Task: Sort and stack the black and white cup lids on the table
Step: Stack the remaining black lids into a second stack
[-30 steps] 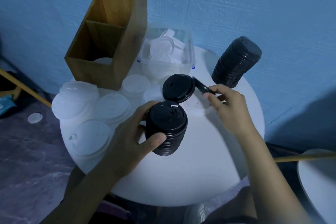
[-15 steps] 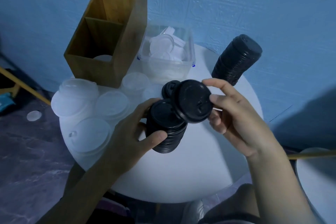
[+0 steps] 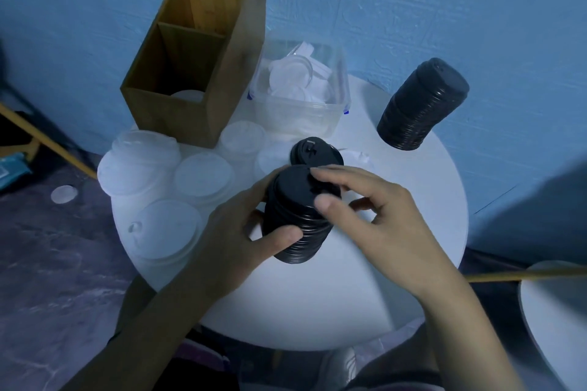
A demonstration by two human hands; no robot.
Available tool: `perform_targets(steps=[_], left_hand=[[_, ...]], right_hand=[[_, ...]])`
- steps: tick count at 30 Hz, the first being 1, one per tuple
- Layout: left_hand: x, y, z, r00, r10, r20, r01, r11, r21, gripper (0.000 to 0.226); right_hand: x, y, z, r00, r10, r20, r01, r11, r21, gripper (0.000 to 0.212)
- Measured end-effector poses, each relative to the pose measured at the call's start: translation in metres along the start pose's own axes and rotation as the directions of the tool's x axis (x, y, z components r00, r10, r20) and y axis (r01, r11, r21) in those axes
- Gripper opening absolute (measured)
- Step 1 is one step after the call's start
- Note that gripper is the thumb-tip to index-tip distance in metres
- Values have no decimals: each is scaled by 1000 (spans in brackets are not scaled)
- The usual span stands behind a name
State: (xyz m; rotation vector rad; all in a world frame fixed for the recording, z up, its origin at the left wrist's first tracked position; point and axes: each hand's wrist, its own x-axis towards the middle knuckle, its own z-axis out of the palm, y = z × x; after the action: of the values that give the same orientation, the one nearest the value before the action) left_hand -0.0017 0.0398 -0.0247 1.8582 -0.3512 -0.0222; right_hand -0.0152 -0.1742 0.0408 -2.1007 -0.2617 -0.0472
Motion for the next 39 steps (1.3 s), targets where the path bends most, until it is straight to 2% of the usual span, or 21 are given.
perform_targets(steps=[2,4,10,16,25,34,39], left_hand=[[0,1,0,1000,11,11,-11,1000,7,66],[0,2,1,1000,18,23,-18,1000,7,67],[1,-2,1,1000,1,23,-1,1000,15,68],[0,-2,2,1000,6,25,-5,1000,-23,69],[1,-3,0,999,-1,42,1,1000,-10,66],[2,-7,1,998,-6,63,6,1000,-4,74],[3,-5,1,997,0,79,0,1000,-5,74]], right_hand=[[0,0,-3,999,10,39,-9,1000,-30,56],[0,-1,-4,999,-7,54,8,1000,-13,60],[2,1,-7,986,-17,164,-8,988,153,53],[-1,10,-2,987,-44,158,-1,961,277,53],[3,13,-4,980,-48,191,-17,945,326,49],[7,22,-2,970,-83,227,-34,882,470,39],[4,18,-6,971,-72,229,-20,927,374,41]])
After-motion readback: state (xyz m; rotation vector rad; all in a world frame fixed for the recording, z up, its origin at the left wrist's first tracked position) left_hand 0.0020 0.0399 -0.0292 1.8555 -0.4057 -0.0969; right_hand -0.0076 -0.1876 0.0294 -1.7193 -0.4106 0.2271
